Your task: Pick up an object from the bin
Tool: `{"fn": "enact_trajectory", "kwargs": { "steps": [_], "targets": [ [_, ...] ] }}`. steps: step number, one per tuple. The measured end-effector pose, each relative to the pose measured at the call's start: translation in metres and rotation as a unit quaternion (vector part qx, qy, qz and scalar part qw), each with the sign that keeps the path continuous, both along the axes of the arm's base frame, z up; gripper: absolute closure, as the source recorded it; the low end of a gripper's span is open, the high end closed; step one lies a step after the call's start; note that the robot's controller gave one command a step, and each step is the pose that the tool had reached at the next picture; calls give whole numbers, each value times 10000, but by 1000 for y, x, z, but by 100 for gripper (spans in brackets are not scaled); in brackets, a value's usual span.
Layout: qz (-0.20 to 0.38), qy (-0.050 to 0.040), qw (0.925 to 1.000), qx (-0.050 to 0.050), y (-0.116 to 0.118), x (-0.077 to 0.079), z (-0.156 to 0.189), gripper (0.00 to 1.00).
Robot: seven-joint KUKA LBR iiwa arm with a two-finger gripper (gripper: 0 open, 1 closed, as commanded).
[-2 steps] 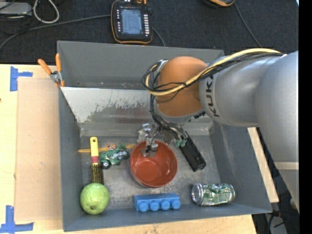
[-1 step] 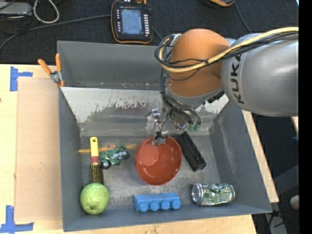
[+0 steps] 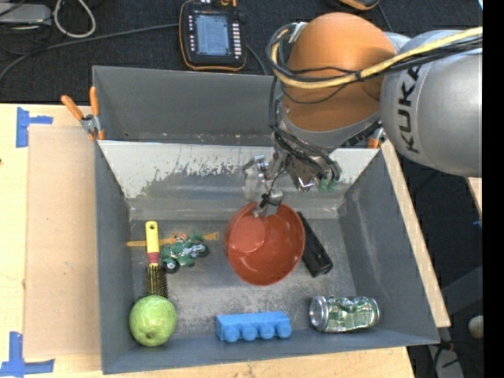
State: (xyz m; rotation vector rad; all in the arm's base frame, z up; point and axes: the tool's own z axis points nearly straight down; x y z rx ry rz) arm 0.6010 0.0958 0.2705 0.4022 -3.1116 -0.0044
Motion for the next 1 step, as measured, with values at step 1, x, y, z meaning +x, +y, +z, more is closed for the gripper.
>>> {"fn": "enact_trajectory", "kwargs": {
  "steps": [1],
  "targets": [
    [108, 30, 9999, 2, 11, -23, -66, 100]
  ]
}}
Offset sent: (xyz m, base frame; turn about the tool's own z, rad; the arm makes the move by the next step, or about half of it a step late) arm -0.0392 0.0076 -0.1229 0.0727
